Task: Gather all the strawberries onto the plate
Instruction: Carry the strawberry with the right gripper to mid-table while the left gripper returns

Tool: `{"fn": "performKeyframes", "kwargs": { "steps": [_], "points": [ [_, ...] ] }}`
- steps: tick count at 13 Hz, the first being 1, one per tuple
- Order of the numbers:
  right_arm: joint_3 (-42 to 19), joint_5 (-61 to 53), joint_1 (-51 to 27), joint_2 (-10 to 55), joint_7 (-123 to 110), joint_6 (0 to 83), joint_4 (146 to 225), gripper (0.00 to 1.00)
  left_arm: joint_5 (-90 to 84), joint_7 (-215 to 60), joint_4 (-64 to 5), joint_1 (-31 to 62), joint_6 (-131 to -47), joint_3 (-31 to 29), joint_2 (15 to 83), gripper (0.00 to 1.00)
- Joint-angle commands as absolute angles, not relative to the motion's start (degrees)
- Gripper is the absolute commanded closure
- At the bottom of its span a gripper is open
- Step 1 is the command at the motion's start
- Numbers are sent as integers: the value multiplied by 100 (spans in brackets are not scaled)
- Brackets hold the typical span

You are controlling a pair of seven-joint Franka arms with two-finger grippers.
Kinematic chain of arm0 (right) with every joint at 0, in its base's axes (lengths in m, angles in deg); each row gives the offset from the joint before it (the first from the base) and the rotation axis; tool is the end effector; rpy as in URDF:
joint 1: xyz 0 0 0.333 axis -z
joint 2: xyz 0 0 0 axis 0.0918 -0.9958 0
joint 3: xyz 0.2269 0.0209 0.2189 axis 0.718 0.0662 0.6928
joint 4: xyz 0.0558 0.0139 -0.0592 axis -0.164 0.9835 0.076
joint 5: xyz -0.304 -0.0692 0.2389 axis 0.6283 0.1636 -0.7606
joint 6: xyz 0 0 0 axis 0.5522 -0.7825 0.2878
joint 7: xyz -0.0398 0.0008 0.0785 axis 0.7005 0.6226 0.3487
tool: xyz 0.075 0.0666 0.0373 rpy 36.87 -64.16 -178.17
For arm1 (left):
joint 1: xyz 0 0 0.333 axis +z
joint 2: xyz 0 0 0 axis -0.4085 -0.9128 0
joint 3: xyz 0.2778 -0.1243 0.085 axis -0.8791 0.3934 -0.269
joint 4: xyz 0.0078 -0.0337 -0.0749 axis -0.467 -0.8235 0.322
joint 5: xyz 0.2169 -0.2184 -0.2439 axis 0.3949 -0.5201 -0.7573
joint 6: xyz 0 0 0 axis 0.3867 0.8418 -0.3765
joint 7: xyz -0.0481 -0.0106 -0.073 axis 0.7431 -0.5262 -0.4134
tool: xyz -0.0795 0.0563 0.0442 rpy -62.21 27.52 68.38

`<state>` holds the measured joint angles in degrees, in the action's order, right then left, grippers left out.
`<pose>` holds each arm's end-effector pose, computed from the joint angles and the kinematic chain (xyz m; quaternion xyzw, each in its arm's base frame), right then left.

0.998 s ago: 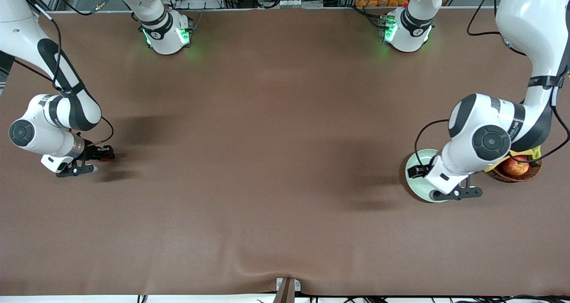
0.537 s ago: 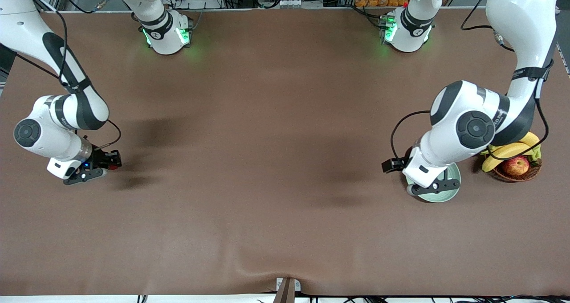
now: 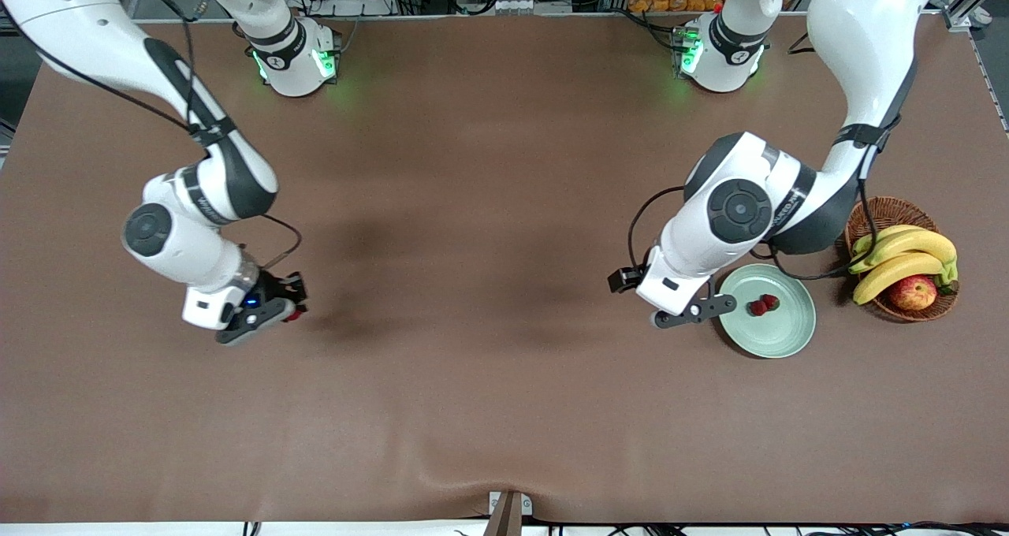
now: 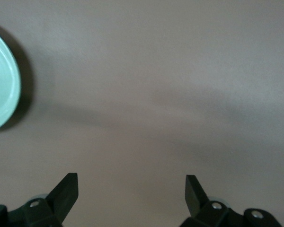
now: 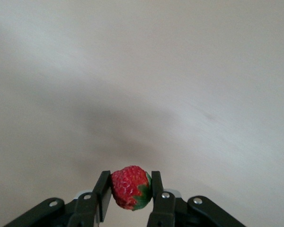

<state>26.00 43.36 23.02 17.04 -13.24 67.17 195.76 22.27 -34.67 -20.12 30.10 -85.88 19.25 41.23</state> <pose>0.6251 0.1360 0.2771 -0.9632 -0.2516 -0.0638 0.0694 0.6155 -0.2936 0.3613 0.9917 0.1206 -0.0357 0.0275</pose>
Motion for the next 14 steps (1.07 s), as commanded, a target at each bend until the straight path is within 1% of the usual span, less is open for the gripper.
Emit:
{"fn": "performKeyframes", "kwargs": {
  "steps": [1,4,6,8,10,14],
  "points": [
    [2559,4148,1759,1224,-856,6722,19026,100,2227,-3392,-1818,2965,-8532,1905,3977,0],
    [2550,4148,1206,801,-119,7282,18814,100,2263,-3392,-1826,2965,-8532,1905,3924,0],
    [2524,4174,732,634,575,7652,18770,100,2263,-3392,-1826,2965,-8532,1896,3898,0],
    [2375,4183,187,467,1243,7671,18464,100,2271,-3401,-1826,2982,-8540,1888,3898,0],
    [2138,4192,-428,239,1876,7689,18060,100,2271,-3401,-1835,2982,-8532,1888,3889,0],
    [1269,4201,-1782,-323,2915,7715,17120,100,2377,-3401,-1853,2982,-8541,1879,3836,0]
  ]
}}
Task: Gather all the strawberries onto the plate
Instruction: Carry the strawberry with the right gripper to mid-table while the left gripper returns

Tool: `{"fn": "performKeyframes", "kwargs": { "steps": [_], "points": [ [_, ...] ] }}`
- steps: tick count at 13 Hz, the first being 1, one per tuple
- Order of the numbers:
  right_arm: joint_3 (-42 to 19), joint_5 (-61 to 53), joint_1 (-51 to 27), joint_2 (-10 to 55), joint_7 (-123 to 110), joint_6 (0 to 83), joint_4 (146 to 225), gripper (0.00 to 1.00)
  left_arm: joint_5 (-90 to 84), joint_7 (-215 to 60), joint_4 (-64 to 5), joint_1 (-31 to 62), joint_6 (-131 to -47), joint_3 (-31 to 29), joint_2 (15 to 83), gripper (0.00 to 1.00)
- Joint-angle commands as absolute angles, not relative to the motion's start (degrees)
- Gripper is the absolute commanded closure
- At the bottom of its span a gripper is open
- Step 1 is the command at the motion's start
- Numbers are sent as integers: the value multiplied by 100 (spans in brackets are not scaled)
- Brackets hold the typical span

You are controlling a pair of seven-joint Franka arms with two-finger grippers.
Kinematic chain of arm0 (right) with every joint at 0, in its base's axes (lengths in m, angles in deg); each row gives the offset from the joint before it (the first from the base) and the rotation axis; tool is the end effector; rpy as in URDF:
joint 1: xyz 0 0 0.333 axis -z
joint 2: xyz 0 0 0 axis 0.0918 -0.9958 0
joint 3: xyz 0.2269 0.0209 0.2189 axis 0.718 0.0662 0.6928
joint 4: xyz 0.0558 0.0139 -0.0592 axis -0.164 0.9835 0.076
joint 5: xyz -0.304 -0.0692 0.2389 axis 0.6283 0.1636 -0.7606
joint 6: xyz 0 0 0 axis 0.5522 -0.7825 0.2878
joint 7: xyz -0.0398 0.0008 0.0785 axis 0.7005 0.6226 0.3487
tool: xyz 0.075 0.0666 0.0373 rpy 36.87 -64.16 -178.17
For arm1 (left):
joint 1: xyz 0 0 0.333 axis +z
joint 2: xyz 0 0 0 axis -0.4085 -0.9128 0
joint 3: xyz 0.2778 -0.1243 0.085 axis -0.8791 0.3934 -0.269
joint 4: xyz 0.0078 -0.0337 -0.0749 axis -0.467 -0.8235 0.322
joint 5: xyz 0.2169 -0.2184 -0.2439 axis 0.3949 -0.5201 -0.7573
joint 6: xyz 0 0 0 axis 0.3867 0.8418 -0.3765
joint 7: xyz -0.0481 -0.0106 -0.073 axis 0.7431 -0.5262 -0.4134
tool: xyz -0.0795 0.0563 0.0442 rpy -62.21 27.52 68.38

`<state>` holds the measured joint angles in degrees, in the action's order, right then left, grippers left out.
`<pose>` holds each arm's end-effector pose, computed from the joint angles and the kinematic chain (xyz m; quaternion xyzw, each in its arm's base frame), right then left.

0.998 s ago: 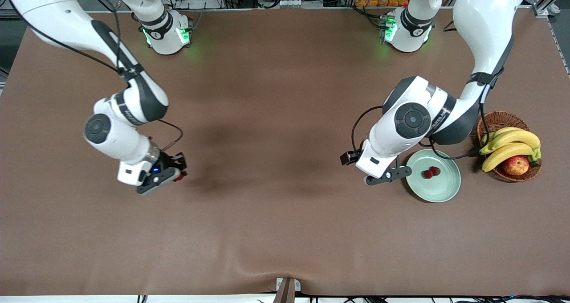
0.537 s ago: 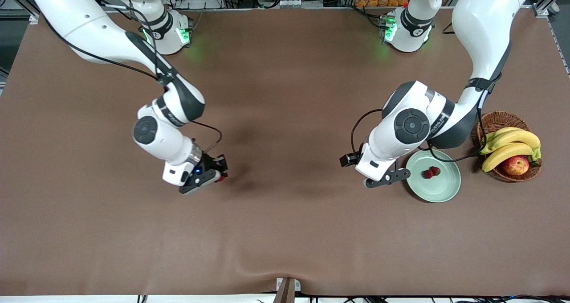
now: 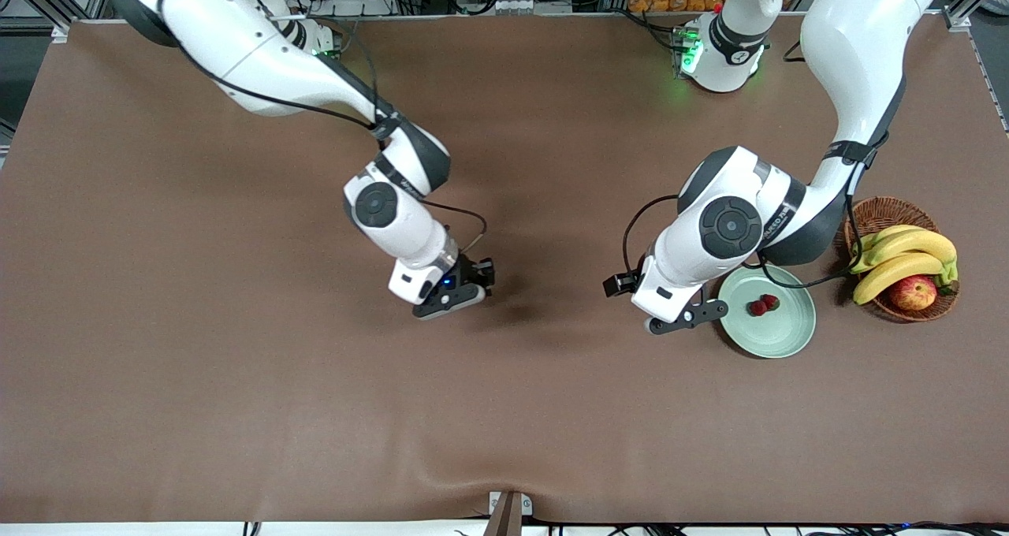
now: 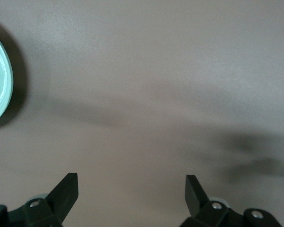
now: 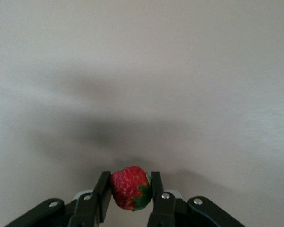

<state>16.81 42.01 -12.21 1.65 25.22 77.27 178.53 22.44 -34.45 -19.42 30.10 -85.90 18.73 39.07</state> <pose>0.5769 0.4325 0.2299 -0.9787 -0.1043 -0.0864 0.1541 0.6218 -0.2883 0.3427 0.9902 0.1280 -0.0486 0.0271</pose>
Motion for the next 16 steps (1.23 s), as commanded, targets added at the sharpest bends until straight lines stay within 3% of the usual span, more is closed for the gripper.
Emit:
{"fn": "performKeyframes", "kwargs": {
  "steps": [1,4,5,7,12,16],
  "points": [
    [1162,4201,-1994,-508,3134,7724,16865,100,2438,-3401,-1853,2991,-8541,1879,3810,0],
    [907,4201,-2487,-878,3575,7724,16371,100,2447,-3401,-1870,3000,-8541,1870,3801,0],
    [854,4201,-2566,-913,3645,7724,16344,93,2447,-3401,-1879,3000,-8541,1870,3784,0],
    [836,4218,-2558,-879,3655,7724,16361,0,2447,-3401,-1905,3017,-8532,1835,3766,0],
    [713,4219,-2033,-151,3567,7549,16756,0,2447,-3374,-1949,3000,-8532,1756,3713,0],
    [704,4227,-1540,526,3007,5980,16827,0,2430,-2313,-1879,2571,-8899,1756,3468,0]
  ]
}}
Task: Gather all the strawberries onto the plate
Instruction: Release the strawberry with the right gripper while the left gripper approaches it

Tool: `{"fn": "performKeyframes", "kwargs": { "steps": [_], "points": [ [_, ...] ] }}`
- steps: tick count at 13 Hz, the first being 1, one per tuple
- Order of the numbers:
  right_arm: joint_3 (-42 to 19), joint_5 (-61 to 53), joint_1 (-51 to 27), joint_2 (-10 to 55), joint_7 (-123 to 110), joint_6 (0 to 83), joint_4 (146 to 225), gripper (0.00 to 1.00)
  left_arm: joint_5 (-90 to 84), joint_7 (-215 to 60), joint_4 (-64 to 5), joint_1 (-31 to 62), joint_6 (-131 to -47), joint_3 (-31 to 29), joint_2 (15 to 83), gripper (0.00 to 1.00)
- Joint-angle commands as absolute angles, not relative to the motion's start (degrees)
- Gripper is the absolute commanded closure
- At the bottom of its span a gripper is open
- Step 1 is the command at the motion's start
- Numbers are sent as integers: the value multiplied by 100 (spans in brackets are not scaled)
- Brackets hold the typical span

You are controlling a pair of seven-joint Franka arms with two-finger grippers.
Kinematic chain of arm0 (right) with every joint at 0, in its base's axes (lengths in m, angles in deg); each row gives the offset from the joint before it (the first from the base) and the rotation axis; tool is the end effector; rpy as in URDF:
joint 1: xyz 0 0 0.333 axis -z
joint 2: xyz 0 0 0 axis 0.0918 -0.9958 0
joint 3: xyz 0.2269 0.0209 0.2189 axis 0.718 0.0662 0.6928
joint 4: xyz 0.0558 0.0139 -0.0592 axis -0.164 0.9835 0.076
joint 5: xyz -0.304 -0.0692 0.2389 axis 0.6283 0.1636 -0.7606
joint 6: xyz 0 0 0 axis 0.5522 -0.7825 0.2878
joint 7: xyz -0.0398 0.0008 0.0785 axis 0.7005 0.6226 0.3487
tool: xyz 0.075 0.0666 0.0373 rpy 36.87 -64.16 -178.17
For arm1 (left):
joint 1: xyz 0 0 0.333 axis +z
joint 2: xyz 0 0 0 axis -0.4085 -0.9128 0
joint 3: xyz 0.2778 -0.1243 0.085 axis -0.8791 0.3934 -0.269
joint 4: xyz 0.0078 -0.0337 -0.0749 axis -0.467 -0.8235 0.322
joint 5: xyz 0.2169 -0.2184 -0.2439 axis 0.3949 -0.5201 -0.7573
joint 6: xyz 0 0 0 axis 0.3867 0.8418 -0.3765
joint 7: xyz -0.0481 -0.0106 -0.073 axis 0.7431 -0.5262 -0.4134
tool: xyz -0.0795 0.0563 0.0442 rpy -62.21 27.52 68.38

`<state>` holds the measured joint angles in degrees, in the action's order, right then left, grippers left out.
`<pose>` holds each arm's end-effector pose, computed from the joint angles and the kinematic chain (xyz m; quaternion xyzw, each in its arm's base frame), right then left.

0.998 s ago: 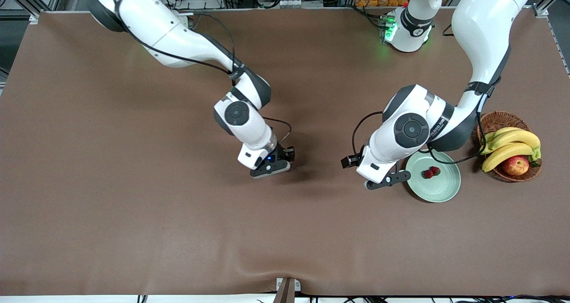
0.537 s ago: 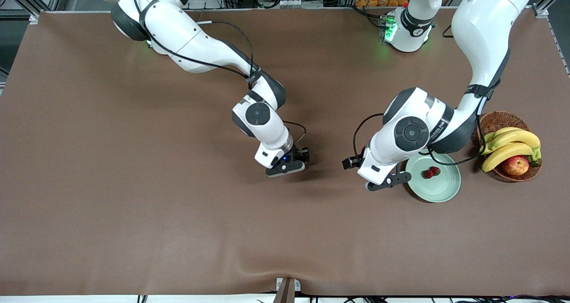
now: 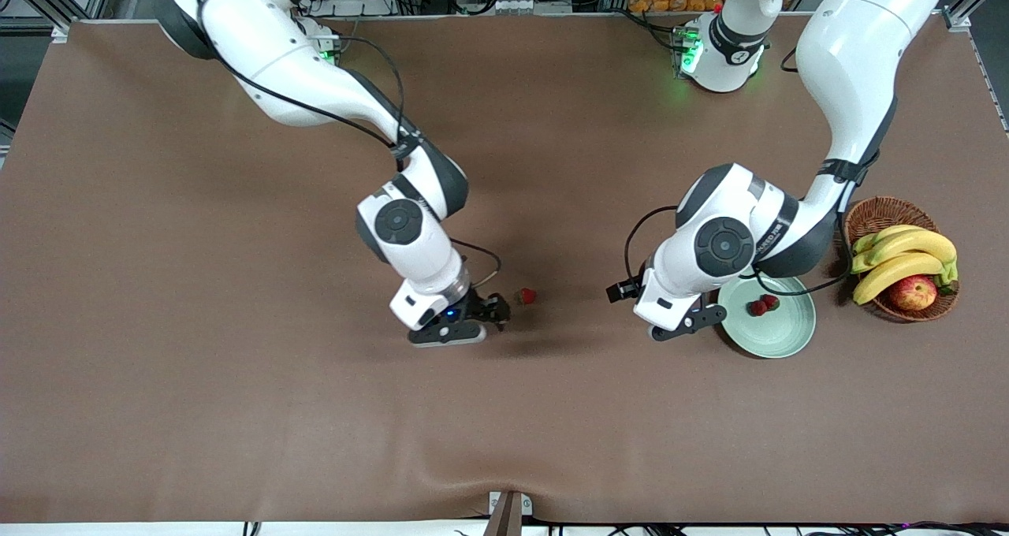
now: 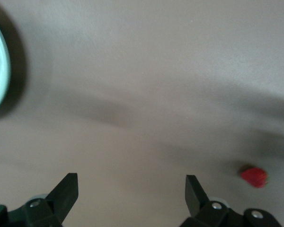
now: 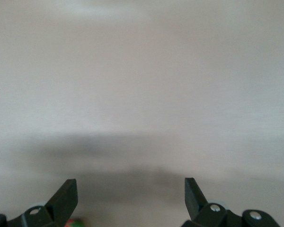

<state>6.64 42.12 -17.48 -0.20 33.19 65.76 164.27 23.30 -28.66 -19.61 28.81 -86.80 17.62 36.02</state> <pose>0.6453 0.4076 0.2731 -0.9894 -0.0129 -0.1088 0.0949 0.6204 -0.2929 0.3070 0.9827 0.1719 -0.0668 0.0164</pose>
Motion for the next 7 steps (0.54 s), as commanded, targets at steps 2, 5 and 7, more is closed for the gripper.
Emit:
{"fn": "performKeyframes", "kwargs": {
  "steps": [2,5,7],
  "points": [
    [713,4227,-1198,982,2401,5388,17107,0,2421,-1943,-1870,2272,-9451,1677,3327,0],
    [713,4227,-600,1896,1601,5272,17985,0,2404,-1688,-1766,1562,-10182,1327,3142,0],
    [722,4219,-170,2354,1047,4739,18111,0,2412,-795,-1398,640,-10228,608,2932,0]
  ]
}}
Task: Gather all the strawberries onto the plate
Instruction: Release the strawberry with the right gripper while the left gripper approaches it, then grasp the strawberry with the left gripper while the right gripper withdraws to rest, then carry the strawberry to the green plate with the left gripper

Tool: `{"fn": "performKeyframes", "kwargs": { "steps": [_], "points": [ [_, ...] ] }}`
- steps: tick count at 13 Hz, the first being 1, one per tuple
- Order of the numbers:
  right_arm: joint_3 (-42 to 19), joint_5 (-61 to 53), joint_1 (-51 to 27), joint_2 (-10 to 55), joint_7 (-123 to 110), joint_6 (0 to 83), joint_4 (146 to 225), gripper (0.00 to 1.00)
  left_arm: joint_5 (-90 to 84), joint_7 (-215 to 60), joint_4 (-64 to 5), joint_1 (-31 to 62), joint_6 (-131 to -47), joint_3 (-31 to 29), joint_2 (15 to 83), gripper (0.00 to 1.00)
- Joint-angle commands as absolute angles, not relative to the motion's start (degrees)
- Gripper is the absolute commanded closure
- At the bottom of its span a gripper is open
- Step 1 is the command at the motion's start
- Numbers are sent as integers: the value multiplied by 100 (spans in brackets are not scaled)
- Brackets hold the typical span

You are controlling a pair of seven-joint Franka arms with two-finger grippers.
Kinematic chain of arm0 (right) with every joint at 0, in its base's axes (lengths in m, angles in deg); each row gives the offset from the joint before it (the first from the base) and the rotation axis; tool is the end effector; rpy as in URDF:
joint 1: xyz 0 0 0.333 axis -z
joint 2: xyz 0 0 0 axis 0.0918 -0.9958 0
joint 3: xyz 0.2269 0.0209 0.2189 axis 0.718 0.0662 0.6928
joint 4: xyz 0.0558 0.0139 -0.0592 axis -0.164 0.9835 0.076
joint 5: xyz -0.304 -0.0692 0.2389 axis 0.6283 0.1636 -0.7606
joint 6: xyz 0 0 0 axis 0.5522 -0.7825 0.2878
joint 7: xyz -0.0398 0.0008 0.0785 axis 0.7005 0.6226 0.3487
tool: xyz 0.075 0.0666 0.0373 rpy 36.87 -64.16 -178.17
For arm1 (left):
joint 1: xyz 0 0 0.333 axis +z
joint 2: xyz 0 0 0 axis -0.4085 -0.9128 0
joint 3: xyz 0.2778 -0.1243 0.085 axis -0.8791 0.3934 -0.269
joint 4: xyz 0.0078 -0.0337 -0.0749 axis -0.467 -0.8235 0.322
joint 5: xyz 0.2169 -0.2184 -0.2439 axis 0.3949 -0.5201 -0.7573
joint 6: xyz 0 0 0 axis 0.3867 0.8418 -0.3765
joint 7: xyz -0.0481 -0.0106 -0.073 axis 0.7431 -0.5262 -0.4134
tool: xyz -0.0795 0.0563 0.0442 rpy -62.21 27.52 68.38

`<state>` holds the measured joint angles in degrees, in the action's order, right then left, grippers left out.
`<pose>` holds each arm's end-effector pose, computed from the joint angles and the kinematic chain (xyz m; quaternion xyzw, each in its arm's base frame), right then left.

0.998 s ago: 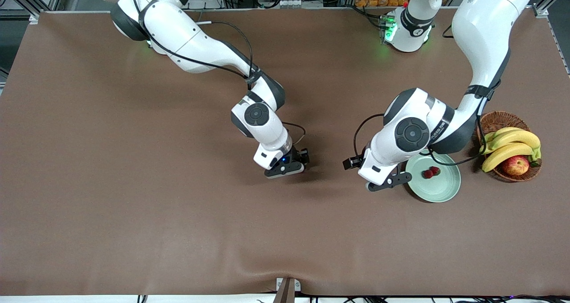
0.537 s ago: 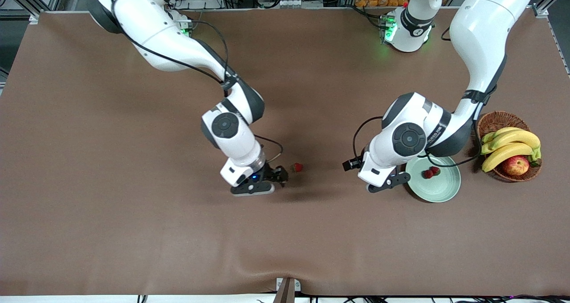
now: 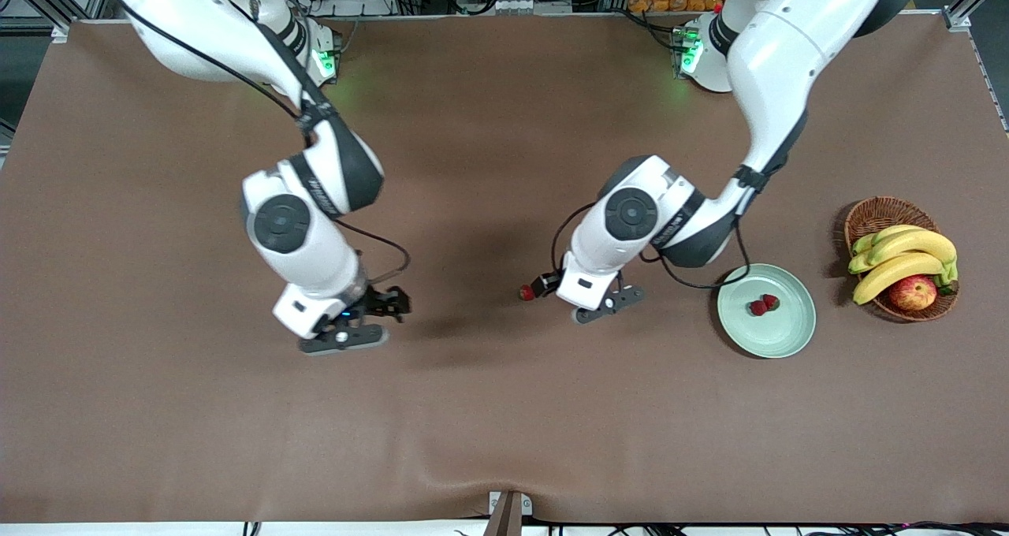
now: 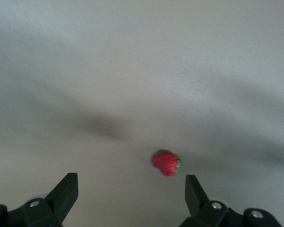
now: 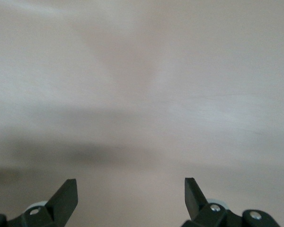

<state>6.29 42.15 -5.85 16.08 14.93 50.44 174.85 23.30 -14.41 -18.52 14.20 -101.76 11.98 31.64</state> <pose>0.6574 0.2533 0.3624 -0.9948 -0.0836 -0.0586 0.0051 0.5820 -0.4138 0.2700 0.9729 0.2183 -0.0170 0.0750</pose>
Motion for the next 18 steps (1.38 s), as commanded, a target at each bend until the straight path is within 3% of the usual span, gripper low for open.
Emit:
{"fn": "performKeyframes", "kwargs": {
  "steps": [1,3,7,12,14,16,18],
  "points": [
    [722,4219,-2,2486,792,4483,18076,0,2403,-399,-1300,166,-10237,135,2870,0],
    [731,4210,402,2767,221,4114,18075,0,2368,279,-1299,-409,-10359,-414,2791,0],
    [661,4113,992,3540,-712,3183,18075,0,2421,1685,-1299,-533,-10764,-459,2527,0],
    [-322,3851,703,4008,-1107,2040,17559,0,2421,2268,-1299,-586,-10782,-530,2360,1],
    [-901,3368,554,4060,-1258,1425,17338,0,2412,2338,-1282,-726,-10782,-564,2360,9],
    [-1053,3190,570,4305,-1197,1054,17311,0,2403,2391,-1282,-727,-10825,-565,2342,9],
    [-1054,3181,606,4499,-1101,939,17337,0,2403,2383,-1221,-736,-10843,-565,2272,15]
  ]
}}
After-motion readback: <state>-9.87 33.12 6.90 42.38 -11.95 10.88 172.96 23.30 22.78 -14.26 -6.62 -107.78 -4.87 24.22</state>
